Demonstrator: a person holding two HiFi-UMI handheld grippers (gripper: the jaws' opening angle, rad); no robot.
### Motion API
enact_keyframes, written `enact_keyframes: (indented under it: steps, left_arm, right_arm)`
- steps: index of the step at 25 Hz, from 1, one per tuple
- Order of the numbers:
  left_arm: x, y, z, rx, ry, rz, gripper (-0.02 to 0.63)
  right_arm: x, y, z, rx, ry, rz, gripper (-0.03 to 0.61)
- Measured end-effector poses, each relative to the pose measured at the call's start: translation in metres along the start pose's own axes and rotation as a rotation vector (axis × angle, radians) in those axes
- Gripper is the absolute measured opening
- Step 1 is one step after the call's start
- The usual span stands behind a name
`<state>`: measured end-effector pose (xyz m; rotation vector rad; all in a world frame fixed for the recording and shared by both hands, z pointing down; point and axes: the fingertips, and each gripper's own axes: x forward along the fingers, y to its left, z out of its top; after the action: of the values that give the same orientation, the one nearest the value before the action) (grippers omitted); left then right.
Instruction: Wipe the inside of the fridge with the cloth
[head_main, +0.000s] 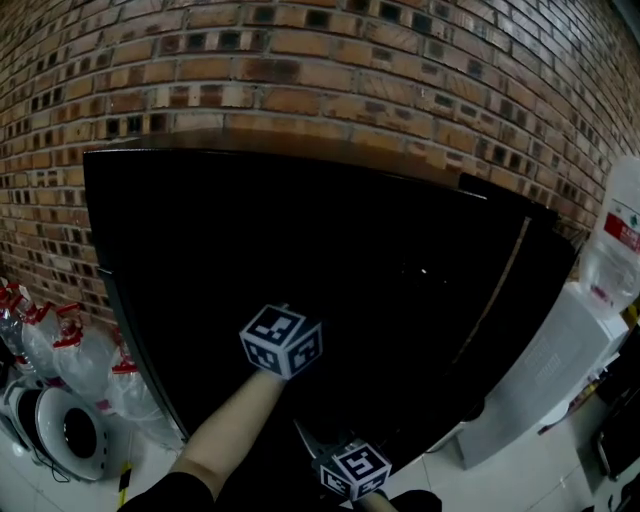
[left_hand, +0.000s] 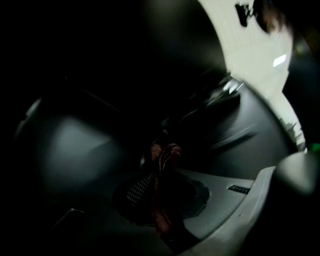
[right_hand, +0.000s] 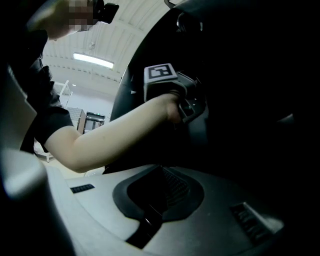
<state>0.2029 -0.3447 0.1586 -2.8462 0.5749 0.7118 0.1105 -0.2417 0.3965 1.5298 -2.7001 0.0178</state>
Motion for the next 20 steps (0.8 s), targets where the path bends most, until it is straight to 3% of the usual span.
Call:
enact_keyframes:
  steps: [5,8,10,13,20]
  left_arm:
    - [-0.055,-0.082,0.023,-0.04,-0.063,-0.262,0.049]
    - [-0.077,-0.123,0.027,-0.157,-0.088,-0.459,0.049]
    - [-0.079,-0.132,0.024,-0.218,-0.094,-0.532,0.049]
    - [-0.064,-0.127,0.011,-0.205,-0.057,-0.488,0.049]
    - [-0.045,-0.107,0.003,-0.052,-0.043,-0.345,0.048]
  right_arm:
    - [0.002,0.004,-0.006,-0.006,0.012,0.005,0.005]
    - [0.002,0.004,-0.009,0.004,0.013,0.009,0.005]
    - [0.004,0.004,-0.009,-0.006,0.011,0.015,0.005]
    - [0.005,0.005,-0.007,-0.016,0.001,0.024,0.005]
    - [0.003,0.003,-0.006,-0.003,0.007,0.009,0.005]
